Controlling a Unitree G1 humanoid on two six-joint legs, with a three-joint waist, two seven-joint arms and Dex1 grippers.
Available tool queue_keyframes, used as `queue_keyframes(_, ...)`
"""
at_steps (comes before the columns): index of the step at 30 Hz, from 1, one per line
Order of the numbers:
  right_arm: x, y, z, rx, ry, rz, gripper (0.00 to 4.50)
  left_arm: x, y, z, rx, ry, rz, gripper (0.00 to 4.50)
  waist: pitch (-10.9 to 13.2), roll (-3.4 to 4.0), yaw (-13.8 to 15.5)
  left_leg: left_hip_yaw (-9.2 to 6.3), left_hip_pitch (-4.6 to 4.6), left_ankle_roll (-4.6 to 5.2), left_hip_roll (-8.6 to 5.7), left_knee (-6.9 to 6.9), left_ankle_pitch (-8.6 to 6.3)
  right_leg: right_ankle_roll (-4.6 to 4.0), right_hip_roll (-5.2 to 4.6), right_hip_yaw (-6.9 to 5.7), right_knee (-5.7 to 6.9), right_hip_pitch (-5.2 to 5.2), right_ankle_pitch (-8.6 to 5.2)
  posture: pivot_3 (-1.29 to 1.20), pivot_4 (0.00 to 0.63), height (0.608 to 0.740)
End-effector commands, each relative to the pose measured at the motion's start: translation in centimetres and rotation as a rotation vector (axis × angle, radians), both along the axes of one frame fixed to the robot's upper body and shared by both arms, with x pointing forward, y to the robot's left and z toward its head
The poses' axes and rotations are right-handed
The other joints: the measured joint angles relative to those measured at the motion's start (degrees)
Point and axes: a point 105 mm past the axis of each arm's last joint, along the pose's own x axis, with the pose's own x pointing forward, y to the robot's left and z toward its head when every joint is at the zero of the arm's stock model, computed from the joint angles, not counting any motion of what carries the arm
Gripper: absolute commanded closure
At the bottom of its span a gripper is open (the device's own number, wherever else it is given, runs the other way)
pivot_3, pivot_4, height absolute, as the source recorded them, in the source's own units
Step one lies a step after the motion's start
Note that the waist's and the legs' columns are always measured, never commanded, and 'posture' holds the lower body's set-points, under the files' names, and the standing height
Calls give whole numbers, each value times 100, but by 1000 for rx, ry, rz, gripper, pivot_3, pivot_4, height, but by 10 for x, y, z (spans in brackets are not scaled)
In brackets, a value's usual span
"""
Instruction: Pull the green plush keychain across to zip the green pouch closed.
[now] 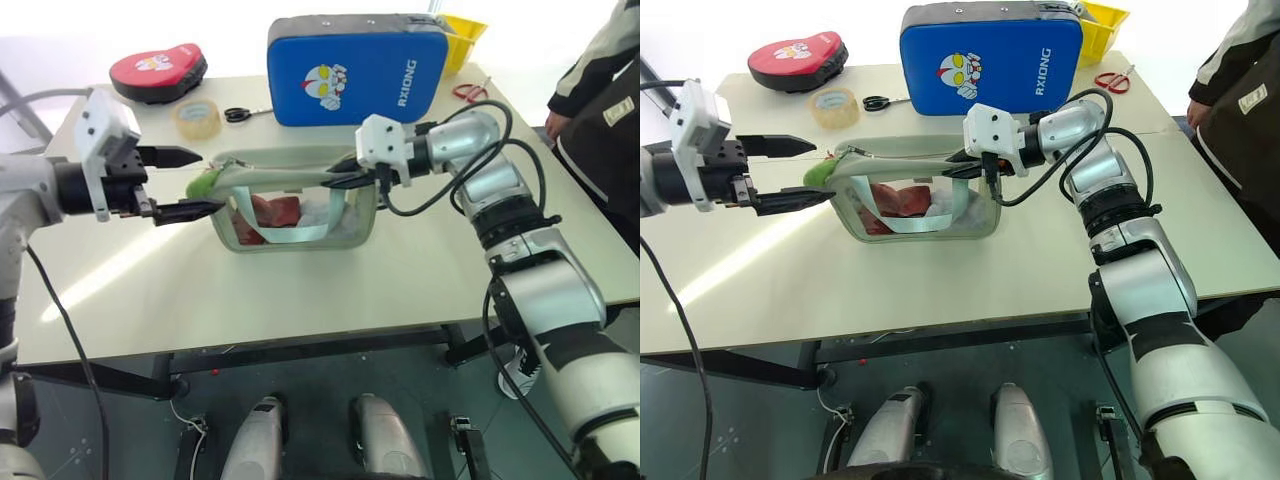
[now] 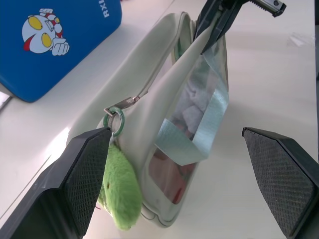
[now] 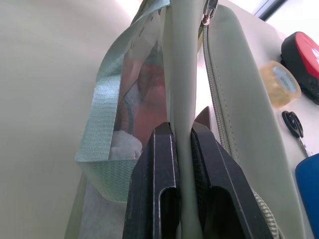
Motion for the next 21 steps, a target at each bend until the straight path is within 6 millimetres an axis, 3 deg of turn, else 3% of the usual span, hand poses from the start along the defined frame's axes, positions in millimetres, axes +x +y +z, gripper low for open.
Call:
queue_keyframes(1, 0, -2, 9, -13, -26, 9, 4448, -6, 3, 15, 8, -55, 16, 0, 0, 0, 1, 0, 2, 0, 0, 0, 0, 0, 0, 0, 0, 2, 0, 0, 150, 740)
queue_keyframes(2, 0, -3, 10, -13, -20, 12, 4448, -7, 4, 15, 7, -54, 17, 0, 0, 0, 1, 0, 3, -1, 0, 0, 1, 0, 0, 0, 1, 3, 0, 0, 150, 740)
queue_keyframes(5, -2, -3, 15, 0, -1, 15, 3374, -6, 5, 17, 3, -54, 21, 0, 0, 0, 1, -1, 4, -1, 0, 0, 1, 0, 0, 0, 1, 4, 0, 0, 150, 740)
queue_keyframes(11, -15, -8, 39, 66, 42, 34, 336, -2, 22, 24, -54, -46, 93, 0, 1, 1, -7, -1, 3, -2, 0, 0, 1, 0, 0, 0, 3, 1, 0, 0, 150, 740)
queue_keyframes(12, -17, -10, 45, 93, 51, 24, 95, -1, 32, 20, -59, -34, 129, 0, 1, 1, -10, -1, 2, -2, 0, 0, 1, 0, 0, 0, 3, 0, 0, 0, 150, 740)
queue_keyframes(17, -23, -20, 63, 176, 61, -40, 95, -2, 61, -7, -86, 38, 234, 0, 0, 2, -59, 0, 6, -1, 1, -7, 1, 0, -1, 1, 5, -1, 0, 0, 150, 740)
queue_keyframes(21, -25, -22, 65, 189, 56, -70, 95, 0, 59, -26, -101, 64, 233, 0, 0, 2, -59, -1, 6, -1, 1, -6, 0, -1, -1, 1, 7, -1, 0, 0, 150, 740)
